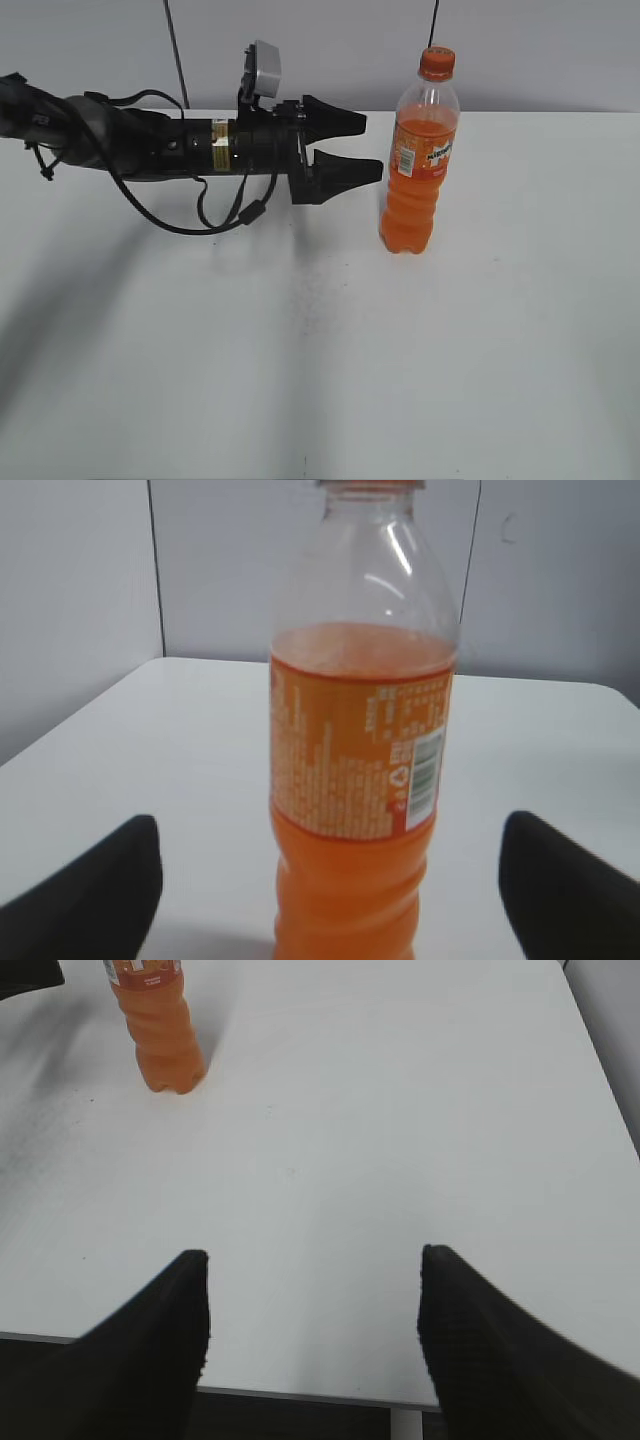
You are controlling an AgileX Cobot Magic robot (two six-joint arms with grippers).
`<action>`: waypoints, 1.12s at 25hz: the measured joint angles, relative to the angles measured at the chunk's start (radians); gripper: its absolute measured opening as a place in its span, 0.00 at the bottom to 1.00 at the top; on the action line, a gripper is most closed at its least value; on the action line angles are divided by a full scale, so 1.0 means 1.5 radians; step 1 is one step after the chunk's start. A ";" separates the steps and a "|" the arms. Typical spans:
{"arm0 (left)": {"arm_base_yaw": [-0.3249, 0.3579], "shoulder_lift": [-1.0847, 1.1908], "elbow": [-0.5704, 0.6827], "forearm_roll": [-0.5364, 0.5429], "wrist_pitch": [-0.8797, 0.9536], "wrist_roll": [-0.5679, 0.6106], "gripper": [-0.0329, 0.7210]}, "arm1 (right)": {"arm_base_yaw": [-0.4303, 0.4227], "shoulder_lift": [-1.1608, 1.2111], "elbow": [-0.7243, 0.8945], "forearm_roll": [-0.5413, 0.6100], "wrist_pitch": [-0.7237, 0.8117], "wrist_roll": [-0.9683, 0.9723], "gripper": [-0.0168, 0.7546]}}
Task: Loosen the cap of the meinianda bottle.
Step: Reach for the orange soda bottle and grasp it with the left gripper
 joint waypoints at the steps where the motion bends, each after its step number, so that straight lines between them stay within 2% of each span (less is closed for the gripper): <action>1: -0.006 0.007 -0.012 0.000 0.000 -0.008 0.86 | 0.000 0.000 0.000 0.000 0.000 0.000 0.66; 7: -0.036 0.055 -0.094 -0.001 0.001 -0.056 0.83 | 0.000 0.000 0.000 0.000 0.000 0.000 0.66; 21: -0.086 0.131 -0.197 -0.017 0.000 -0.085 0.83 | 0.000 0.000 0.000 0.000 0.000 0.000 0.66; 25: -0.099 0.161 -0.251 -0.017 0.000 -0.120 0.83 | 0.000 0.000 0.000 0.000 0.000 0.000 0.66; 28: -0.103 0.167 -0.262 -0.016 0.000 -0.131 0.82 | 0.000 0.000 0.000 0.000 0.000 0.000 0.66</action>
